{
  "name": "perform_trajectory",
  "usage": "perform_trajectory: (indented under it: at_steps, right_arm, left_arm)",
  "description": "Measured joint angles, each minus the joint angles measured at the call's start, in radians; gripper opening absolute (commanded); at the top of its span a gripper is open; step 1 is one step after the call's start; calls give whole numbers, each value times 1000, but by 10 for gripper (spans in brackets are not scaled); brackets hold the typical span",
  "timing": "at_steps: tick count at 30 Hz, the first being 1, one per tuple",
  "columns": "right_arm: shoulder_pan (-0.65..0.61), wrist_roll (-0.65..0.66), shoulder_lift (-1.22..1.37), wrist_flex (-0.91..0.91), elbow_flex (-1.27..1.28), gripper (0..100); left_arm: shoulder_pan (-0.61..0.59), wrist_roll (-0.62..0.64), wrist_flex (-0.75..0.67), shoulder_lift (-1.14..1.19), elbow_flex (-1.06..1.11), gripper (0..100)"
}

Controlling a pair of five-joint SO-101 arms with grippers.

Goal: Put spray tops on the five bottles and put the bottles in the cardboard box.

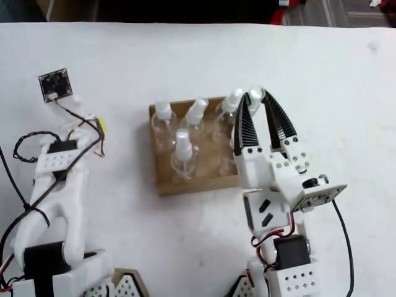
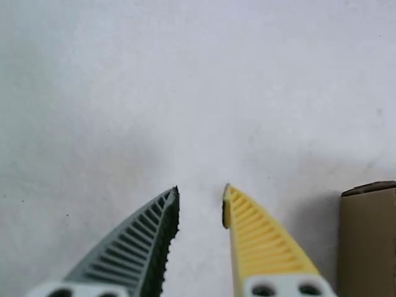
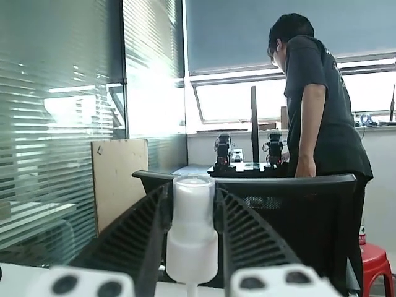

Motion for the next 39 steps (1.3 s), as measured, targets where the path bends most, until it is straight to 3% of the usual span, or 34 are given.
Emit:
perform_trajectory:
  at_steps: [12, 33, 39]
  right_arm:
    - [6, 0, 0, 43, -58, 15]
    - [15, -2, 0, 49, 46, 15]
    - [71, -2, 6, 49, 146, 15]
  left_arm:
    - [0, 0, 0, 0, 0, 117]
    - [0, 0, 0, 0, 0, 117]
    - [0, 0, 0, 0, 0, 117]
